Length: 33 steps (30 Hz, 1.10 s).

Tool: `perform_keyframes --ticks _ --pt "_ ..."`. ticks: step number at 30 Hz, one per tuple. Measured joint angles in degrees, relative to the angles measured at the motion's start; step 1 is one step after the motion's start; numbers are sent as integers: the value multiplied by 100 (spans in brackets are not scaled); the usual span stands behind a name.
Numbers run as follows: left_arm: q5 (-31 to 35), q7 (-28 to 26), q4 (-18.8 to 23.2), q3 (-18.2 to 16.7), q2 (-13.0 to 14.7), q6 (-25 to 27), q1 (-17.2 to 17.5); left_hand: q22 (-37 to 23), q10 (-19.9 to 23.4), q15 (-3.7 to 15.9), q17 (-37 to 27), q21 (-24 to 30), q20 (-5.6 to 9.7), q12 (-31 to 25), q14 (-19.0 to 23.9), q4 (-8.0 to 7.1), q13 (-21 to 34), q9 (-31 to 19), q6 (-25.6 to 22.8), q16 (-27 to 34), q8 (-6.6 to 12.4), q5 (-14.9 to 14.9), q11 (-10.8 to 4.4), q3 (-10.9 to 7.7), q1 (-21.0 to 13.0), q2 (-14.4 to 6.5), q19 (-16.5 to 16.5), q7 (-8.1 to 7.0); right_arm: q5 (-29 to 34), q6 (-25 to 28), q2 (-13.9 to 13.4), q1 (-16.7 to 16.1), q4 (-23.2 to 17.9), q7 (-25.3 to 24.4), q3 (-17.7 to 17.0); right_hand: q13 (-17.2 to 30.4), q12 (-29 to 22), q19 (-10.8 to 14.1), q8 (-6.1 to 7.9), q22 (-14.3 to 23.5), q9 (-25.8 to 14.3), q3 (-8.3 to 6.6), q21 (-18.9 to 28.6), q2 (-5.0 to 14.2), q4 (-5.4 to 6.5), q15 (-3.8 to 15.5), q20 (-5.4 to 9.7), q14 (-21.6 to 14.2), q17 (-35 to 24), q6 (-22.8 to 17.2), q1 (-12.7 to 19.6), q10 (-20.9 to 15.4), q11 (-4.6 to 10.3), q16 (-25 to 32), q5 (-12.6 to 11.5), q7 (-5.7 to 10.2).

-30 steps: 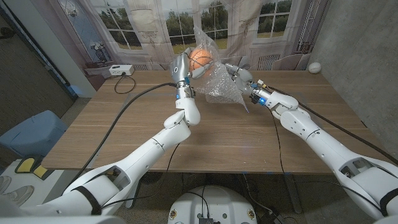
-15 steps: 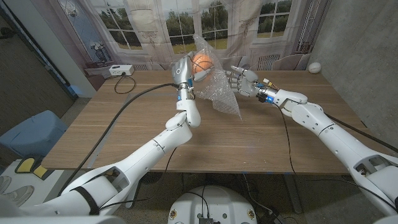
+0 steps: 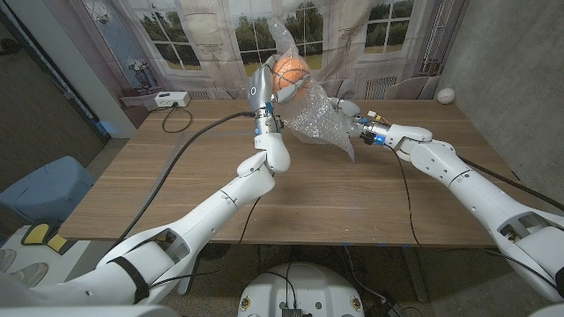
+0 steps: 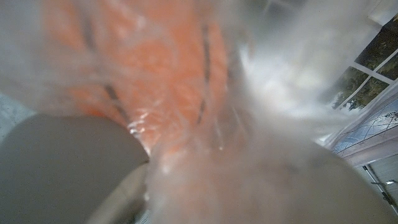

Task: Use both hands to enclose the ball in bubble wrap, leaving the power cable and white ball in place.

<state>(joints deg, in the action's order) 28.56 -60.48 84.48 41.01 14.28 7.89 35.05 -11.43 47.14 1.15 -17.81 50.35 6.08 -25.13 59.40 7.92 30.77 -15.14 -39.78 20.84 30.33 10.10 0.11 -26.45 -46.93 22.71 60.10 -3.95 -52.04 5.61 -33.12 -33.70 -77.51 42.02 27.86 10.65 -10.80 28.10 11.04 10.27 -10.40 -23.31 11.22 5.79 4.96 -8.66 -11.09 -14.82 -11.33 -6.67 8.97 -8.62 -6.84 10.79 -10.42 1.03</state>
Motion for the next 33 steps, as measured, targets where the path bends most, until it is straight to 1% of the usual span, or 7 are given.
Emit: perform_keyframes --ticks 6,19,22,25,28,31,33 --pt "140 -164 -506 -144 -327 -164 -85 0 1 0 27 39 18 40 0 0 12 0 0 -5 0 0 -1 0 0 0 -19 0 -355 33 266 90 305 602 -9 0 -24 6 0 0 0 27 2 -38 27 21 4 -22 0 -31 -38 -31 31 37 0 31" --pt "749 -242 -1267 -634 -895 -420 32 44 -12 71 130 130 11 264 47 -1 -43 11 97 -119 -104 -1 -34 -1 0 0 -159 97 -833 557 604 193 694 1114 -130 1 -24 519 -44 -1 30 145 180 -145 126 -23 22 -208 1 -29 -251 -52 8 91 -31 -16" --pt "540 -77 -1175 -665 -872 -445 107 49 -138 178 214 151 37 484 -61 -72 -170 11 273 -297 -329 -1 -159 -72 22 -22 -494 273 -900 666 615 193 695 1118 -147 1 -24 538 -30 -1 30 159 180 -168 112 -53 3 -237 1 -38 -273 -105 19 91 -44 -25" --pt "-10 364 -1050 -696 -807 -518 180 103 -450 435 340 160 85 786 -318 -166 -358 40 580 -607 -778 24 -190 -166 301 -301 -1121 583 -981 759 635 150 651 1054 -224 1 -46 590 -19 -1 29 159 180 -168 112 -31 32 -259 1 -63 -273 -124 -1 91 -44 -49" --pt "-479 780 -933 -745 -705 -658 252 134 -812 619 413 107 -64 1043 -642 -379 -494 90 971 -829 -1162 36 65 -35 586 -586 -1515 801 -1054 837 636 100 579 940 -278 2 -46 599 24 -1 11 183 180 -185 135 -22 24 -268 1 -69 -290 -124 -1 135 -44 -56" --pt "-991 1259 -898 -787 -622 -930 294 160 -1375 469 456 -131 -270 1282 -1491 -661 -554 105 1523 -959 -1529 47 345 247 897 -899 -2049 979 -1119 907 637 52 506 822 -326 2 -46 599 37 -1 -19 183 179 -190 135 -22 24 -268 1 -92 -295 -124 -1 135 -44 -74" --pt "-1266 1518 -916 -808 -590 -1099 305 167 -1721 251 477 -299 -409 1370 -1931 -802 -557 98 1808 -994 -1691 1 497 392 545 -1446 -2333 1080 -1152 935 637 29 474 758 -349 2 -46 599 33 -1 -46 183 179 -190 135 -22 23 -268 1 -162 -295 -125 -3 135 -44 -25"
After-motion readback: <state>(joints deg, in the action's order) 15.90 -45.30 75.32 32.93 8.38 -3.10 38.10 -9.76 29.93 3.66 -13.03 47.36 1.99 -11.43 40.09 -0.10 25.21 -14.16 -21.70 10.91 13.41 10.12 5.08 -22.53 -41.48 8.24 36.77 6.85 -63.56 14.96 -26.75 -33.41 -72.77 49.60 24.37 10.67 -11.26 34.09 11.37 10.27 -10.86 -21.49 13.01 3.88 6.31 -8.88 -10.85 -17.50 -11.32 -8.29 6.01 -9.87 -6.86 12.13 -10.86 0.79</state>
